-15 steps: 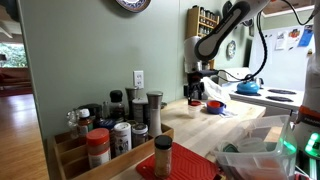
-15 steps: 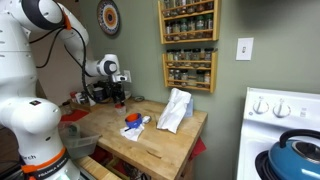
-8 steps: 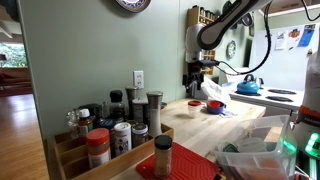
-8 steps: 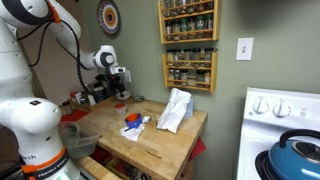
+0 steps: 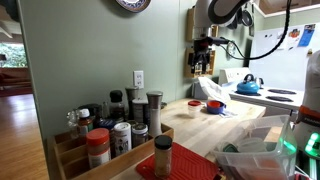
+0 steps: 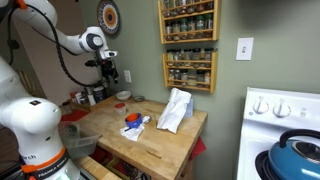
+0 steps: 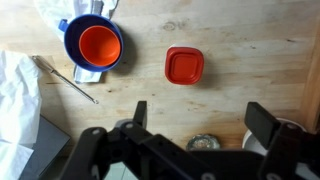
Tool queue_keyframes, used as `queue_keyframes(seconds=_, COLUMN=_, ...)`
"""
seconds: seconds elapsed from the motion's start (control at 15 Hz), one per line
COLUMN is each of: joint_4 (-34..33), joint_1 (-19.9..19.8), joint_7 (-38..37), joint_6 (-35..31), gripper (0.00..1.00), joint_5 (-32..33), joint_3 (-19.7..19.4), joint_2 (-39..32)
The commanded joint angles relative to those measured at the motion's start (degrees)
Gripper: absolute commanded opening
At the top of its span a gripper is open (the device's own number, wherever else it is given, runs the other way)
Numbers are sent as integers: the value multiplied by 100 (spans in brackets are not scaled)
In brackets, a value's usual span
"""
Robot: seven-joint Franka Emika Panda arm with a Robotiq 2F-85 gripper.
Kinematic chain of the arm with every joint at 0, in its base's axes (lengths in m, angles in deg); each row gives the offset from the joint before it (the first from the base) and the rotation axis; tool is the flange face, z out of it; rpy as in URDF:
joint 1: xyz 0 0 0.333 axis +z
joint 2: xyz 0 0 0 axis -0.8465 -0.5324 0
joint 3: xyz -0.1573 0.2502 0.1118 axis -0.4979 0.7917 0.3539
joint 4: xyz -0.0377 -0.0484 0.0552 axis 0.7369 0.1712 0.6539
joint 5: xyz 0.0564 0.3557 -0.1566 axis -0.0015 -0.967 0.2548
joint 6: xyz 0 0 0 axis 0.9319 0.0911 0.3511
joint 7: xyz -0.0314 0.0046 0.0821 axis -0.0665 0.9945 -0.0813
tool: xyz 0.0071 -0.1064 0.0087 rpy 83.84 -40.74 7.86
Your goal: Pile the two small lunch boxes on the table and then put the red lid on the lunchbox
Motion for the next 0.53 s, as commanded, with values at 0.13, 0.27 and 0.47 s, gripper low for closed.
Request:
queue_keyframes(seconds=0.13, joint_4=47, joint_1=-126, joint_7=31, joint_6=133, gripper=100, joint_5=-51, joint_3=171, joint_2=314)
queue_keyframes(seconds=0.27, joint_4=94, joint_1=-129, joint_7=32, joint_6=133, gripper=100, joint_5=-51, joint_3=172, joint_2=338)
queue_keyframes(seconds=0.47, joint_4=122, joint_1=-130, joint_7=31, joint_6=133, gripper=100, joint_5=-51, joint_3=171, joint_2=337)
